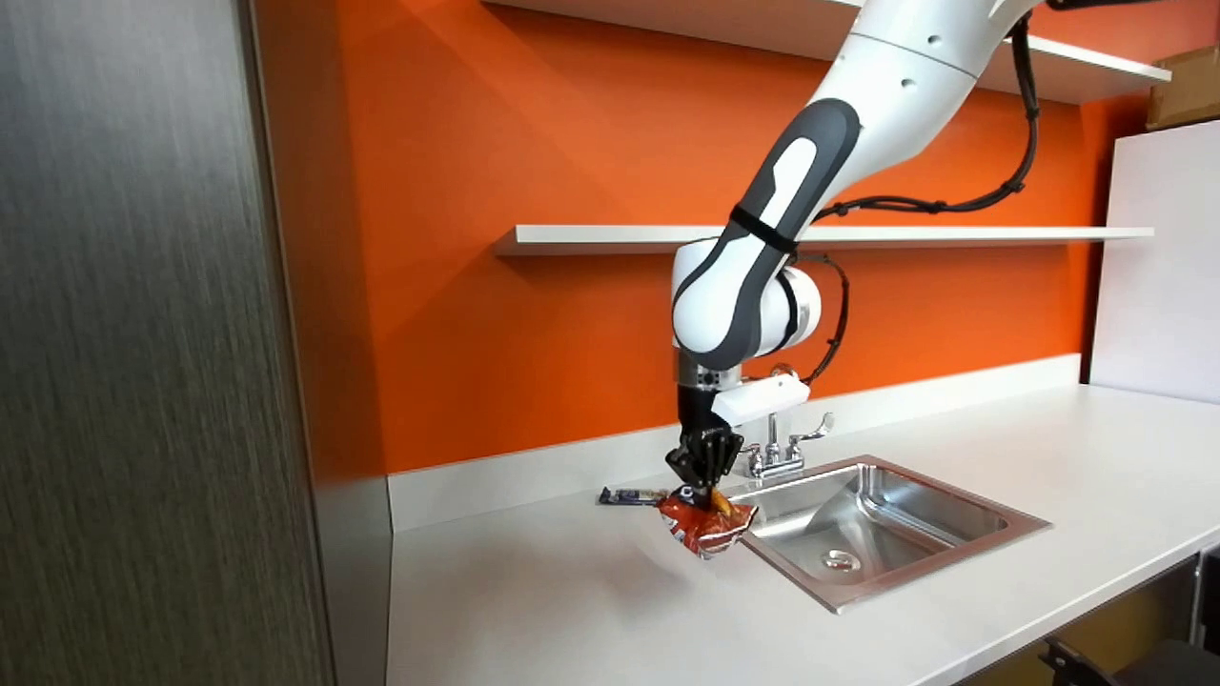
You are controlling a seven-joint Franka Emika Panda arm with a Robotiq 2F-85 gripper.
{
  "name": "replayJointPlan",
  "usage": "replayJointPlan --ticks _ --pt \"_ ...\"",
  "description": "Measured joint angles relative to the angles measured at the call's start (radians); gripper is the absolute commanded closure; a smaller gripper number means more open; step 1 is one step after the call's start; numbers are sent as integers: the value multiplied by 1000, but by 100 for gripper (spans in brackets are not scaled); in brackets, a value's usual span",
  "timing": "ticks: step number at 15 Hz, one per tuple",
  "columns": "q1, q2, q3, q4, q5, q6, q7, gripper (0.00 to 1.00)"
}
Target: Put the packet on the shelf
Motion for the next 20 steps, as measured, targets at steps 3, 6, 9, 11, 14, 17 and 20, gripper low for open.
replayJointPlan --ticks 3,6,9,11,14,17,20 --pt "20 -100 8 -24 3 -59 61 100" --pt "31 -220 28 -42 12 -132 115 100" --pt "33 -338 46 -42 12 -193 164 100" --pt "33 -415 55 -34 12 -224 195 100" --pt "33 -511 67 1 12 -276 231 100" --pt "31 -574 80 66 12 -310 270 100" --pt "18 -594 92 146 11 -318 312 100"
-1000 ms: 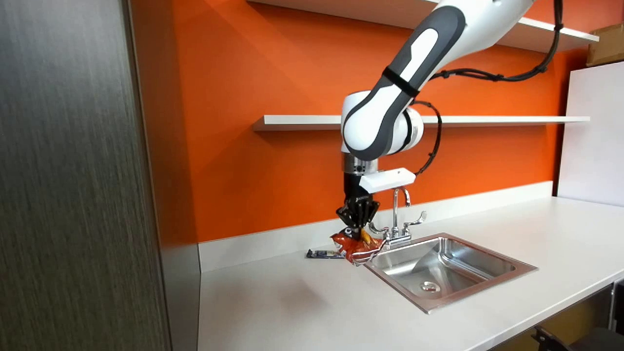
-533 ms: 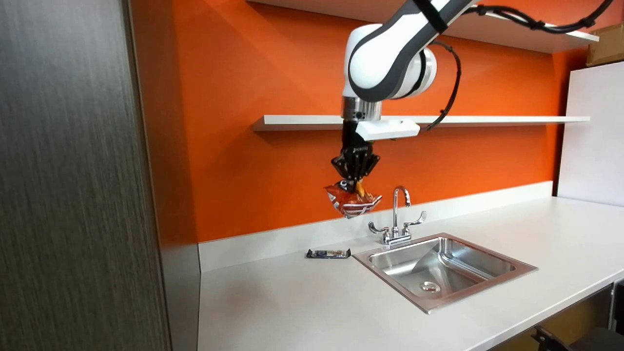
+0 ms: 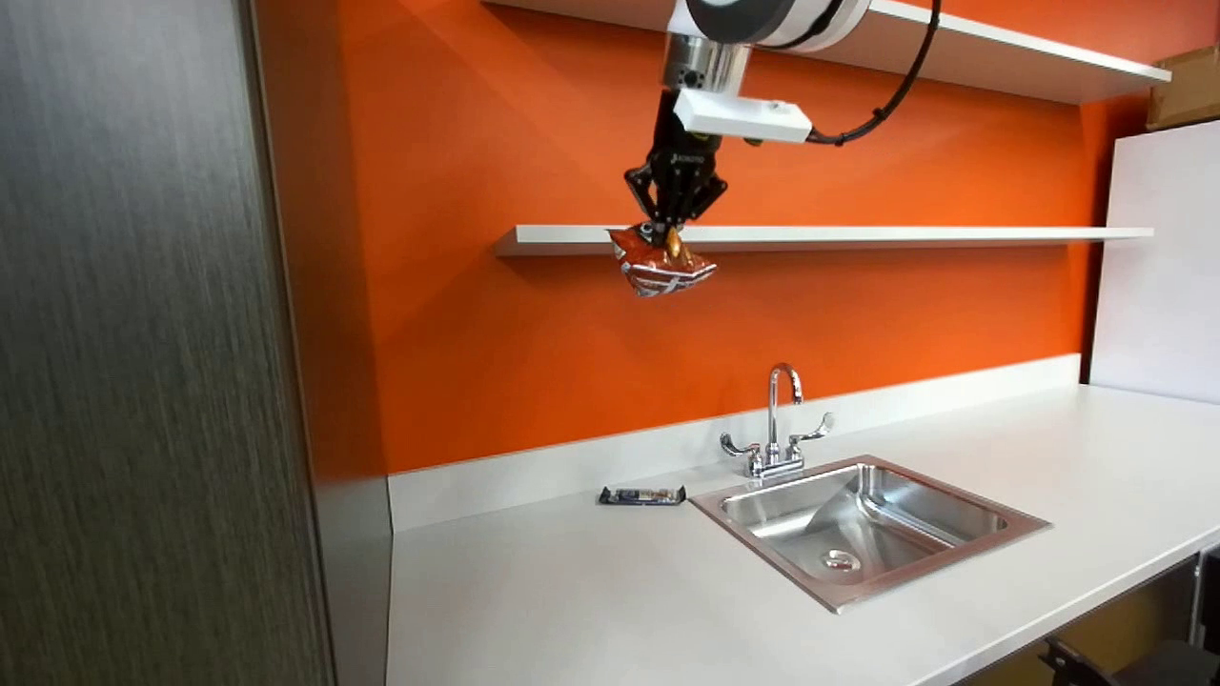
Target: Put the packet on the shelf
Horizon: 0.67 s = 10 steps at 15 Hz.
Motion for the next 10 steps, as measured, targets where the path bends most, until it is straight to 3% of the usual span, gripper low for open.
replayJointPlan --ticks 5,10 --pt "-56 33 25 141 -23 1 65 100" --pt "-118 154 42 304 -114 5 157 100"
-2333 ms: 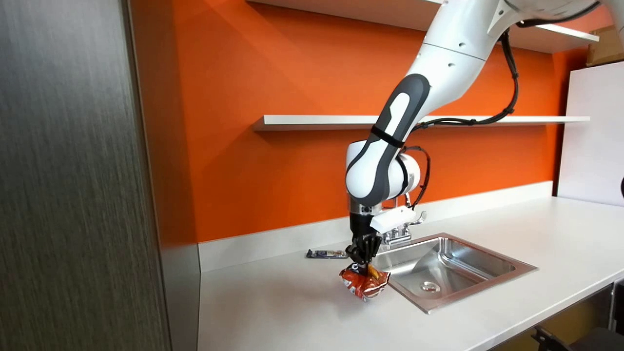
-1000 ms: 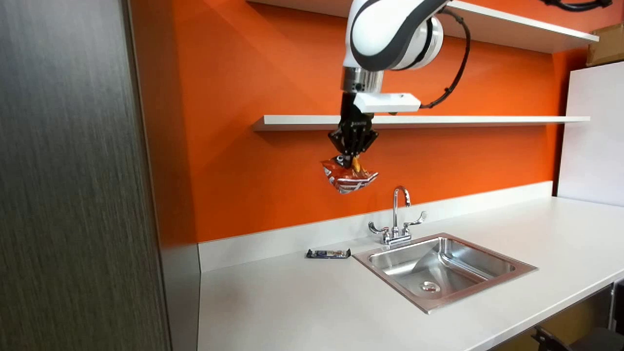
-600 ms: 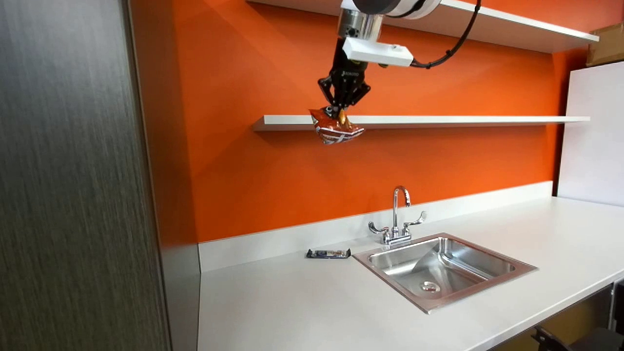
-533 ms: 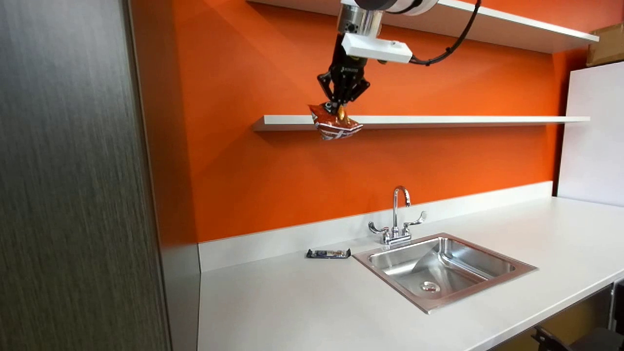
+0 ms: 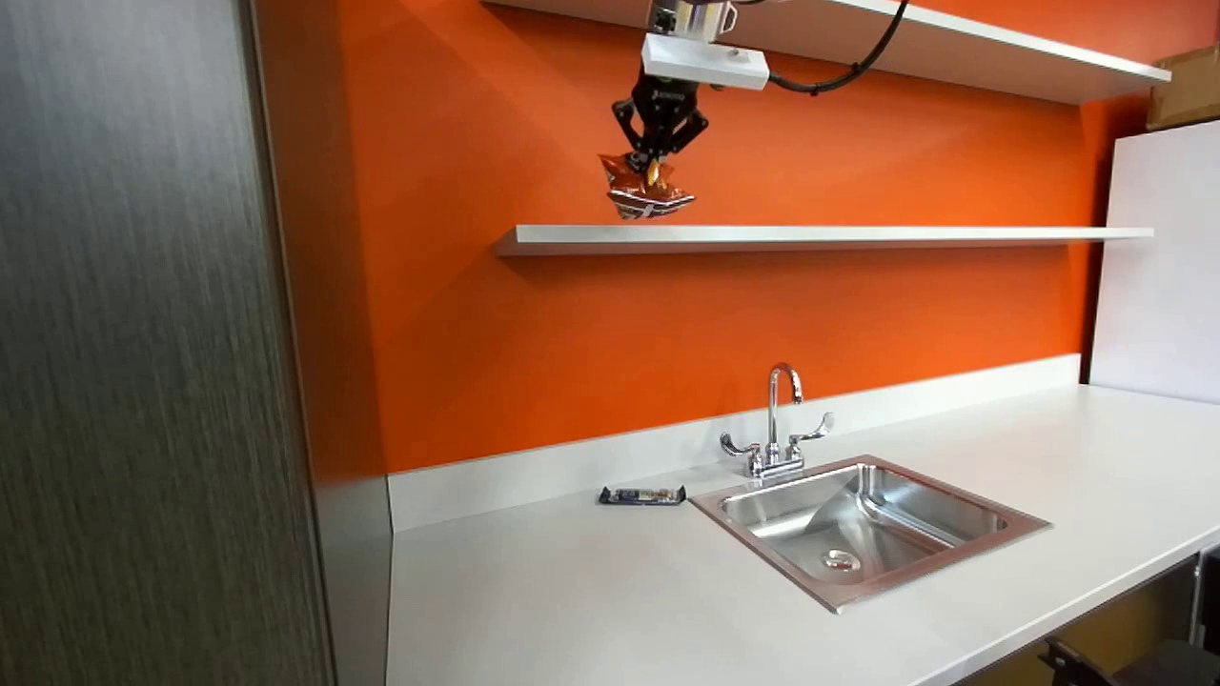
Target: Put the packet on the shelf
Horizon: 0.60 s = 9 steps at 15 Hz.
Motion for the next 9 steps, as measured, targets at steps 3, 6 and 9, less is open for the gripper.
replayJointPlan --ticks 3,6,9 --pt "-16 98 0 107 -77 0 60 100" --pt "-17 196 -3 211 -147 0 112 100" --pt "-4 289 -17 312 -198 0 142 100"
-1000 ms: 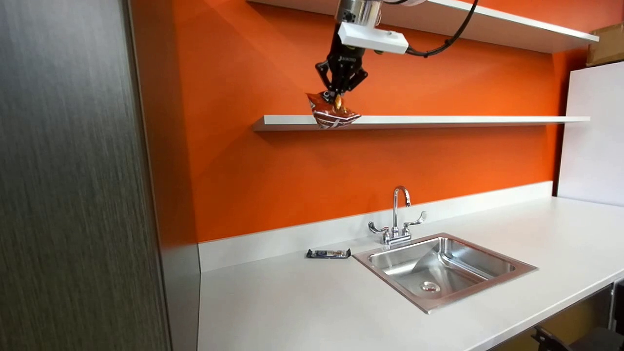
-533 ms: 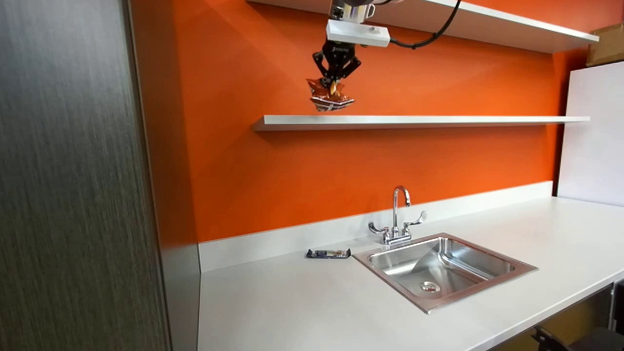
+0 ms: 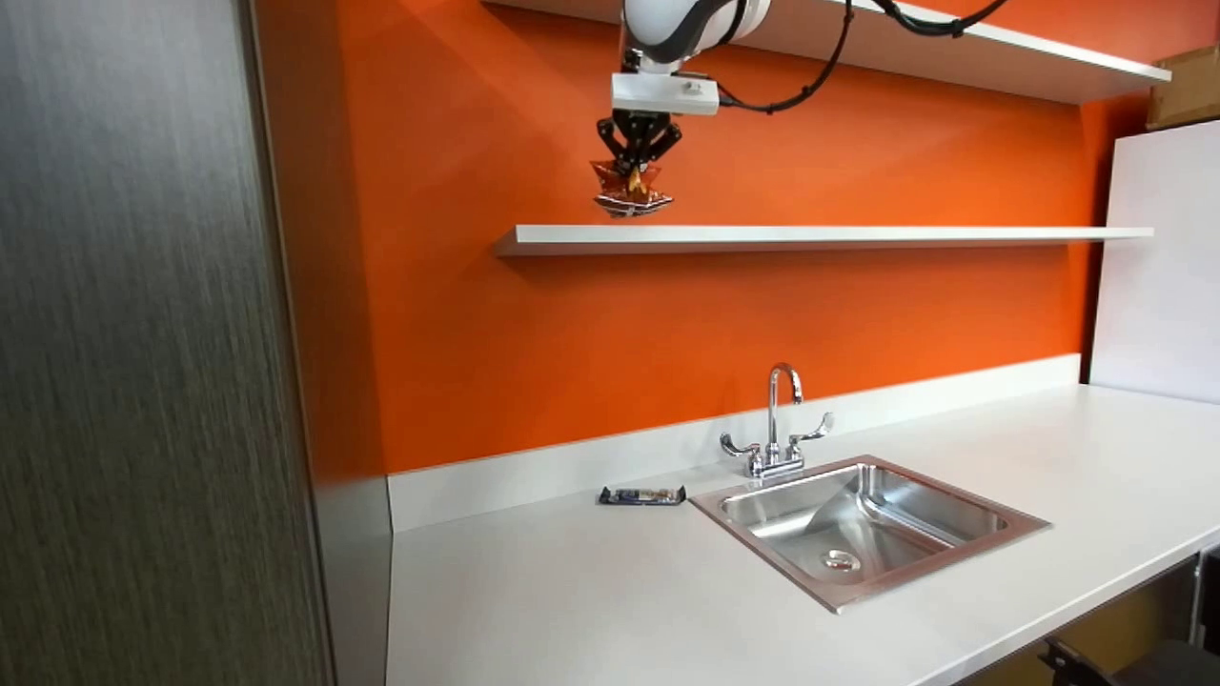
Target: Put the packet on the shelf
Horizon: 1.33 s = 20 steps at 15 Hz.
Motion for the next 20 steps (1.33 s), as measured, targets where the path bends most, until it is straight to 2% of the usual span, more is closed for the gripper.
replayJointPlan --ticks 9,10,11,12,20 --pt "122 213 -106 227 -23 -5 15 100" --pt "137 228 -117 247 -23 -11 18 74" --pt "154 240 -125 269 -23 -24 27 73" --pt "167 250 -133 289 -22 -37 31 68" --pt "180 288 -135 387 -18 -144 93 5"
